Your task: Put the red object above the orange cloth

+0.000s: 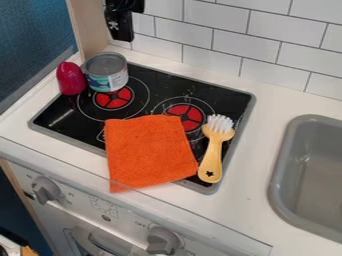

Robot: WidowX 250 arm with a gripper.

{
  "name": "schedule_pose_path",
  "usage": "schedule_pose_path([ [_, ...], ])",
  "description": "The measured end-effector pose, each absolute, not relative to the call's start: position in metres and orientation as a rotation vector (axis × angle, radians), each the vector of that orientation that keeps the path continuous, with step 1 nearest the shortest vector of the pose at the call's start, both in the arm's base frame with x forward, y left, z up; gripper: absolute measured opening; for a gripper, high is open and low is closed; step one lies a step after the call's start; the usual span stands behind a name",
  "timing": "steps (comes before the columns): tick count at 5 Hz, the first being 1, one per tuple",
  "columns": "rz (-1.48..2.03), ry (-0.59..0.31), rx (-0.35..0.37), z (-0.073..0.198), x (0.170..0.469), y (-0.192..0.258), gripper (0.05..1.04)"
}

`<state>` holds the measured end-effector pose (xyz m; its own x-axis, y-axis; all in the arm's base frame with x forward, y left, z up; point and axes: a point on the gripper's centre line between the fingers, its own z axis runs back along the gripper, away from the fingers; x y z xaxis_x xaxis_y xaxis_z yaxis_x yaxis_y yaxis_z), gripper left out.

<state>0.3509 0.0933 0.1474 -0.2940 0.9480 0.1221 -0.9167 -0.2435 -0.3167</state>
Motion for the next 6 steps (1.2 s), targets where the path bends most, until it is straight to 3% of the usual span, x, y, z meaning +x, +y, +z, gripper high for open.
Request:
schedule_pose_path([
  [2,1.906,-0.320,-0.059,0.127,0.345,0.105,1.001],
  [4,2.171,-0.306,-0.002,0.126,0.319,0.151,1.001],
  [6,2.340,-0.222,0.066,0.114,0.295,0.173,1.001],
])
